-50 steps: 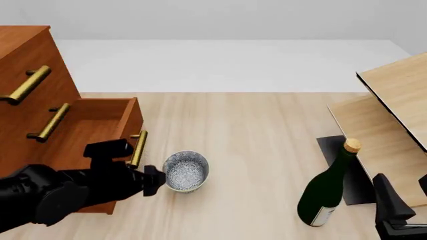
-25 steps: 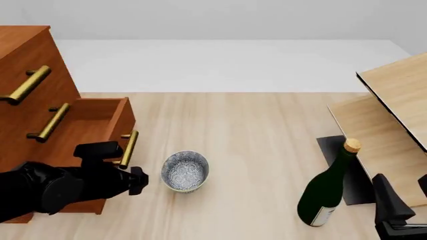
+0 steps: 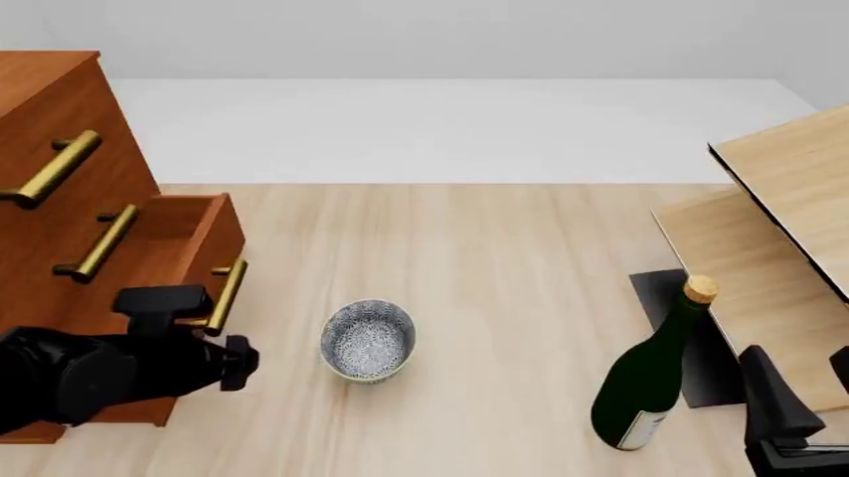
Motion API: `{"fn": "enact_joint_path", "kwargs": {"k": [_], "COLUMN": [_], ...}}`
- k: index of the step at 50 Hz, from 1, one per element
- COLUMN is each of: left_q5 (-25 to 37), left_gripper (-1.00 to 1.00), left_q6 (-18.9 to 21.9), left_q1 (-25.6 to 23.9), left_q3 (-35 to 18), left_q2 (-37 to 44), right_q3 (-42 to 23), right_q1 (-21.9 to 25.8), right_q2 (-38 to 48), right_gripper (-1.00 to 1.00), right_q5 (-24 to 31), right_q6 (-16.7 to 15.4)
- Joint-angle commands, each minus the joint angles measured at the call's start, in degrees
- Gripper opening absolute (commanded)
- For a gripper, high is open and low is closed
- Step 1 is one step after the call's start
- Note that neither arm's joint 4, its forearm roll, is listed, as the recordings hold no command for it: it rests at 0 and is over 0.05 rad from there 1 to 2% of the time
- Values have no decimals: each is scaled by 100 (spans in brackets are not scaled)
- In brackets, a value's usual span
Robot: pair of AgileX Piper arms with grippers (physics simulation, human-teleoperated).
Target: Close the bottom drawer of the cabinet and open the top drawer.
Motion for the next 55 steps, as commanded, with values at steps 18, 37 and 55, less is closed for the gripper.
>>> {"fn": "enact_joint_path", "kwargs": {"k": [18, 37, 55], "left_q5": [-40, -209, -387], "left_gripper": [100, 100, 100], "left_q6": [1404, 2216, 3133], "left_q1": [1443, 2379, 3115], "left_q3": [300, 521, 736], "left_q2": [61, 23, -181], "right_q3": [-1, 2, 1], "right_q1": [28, 34, 27], "right_q2": [-30, -22, -6], "right_gripper": [100, 100, 100], "right_q5": [36, 35, 22], "right_q6": [9, 23, 33]}}
